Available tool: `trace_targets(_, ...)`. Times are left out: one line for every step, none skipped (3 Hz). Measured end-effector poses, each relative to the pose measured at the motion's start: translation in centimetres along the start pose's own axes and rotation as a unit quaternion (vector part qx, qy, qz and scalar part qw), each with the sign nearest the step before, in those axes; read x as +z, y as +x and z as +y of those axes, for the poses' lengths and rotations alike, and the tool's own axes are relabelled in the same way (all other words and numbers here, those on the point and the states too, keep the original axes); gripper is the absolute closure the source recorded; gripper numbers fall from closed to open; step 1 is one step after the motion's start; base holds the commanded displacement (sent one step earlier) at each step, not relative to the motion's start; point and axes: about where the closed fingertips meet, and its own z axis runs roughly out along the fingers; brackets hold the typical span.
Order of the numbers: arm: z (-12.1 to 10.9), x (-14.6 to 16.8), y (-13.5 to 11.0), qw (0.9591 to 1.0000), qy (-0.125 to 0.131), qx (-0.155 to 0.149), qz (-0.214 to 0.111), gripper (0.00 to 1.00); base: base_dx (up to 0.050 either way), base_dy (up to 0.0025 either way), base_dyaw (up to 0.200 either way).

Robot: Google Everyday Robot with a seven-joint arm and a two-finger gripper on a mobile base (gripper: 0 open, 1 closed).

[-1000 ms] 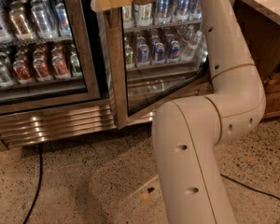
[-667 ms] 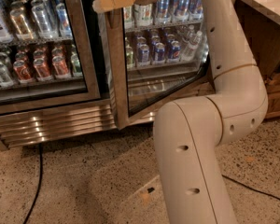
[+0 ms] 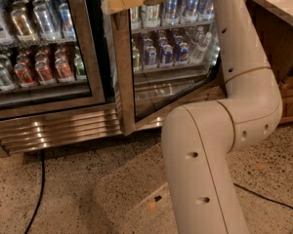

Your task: Open right fridge door

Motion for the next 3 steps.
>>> trace_targets(0.16, 0.1, 0.11, 1.0, 0.0, 0.0, 0.0, 0.13, 0.0, 0.0, 0.0)
trace_targets(-0.56, -0.63, 0.58, 0.9997, 0.018, 0.013, 0.005, 0.09, 0.0, 0.0, 0.0)
trace_targets(-0.3, -0.33, 0.27, 0.9997, 0.018, 0.013, 0.005, 0.01, 0.0, 0.0, 0.0)
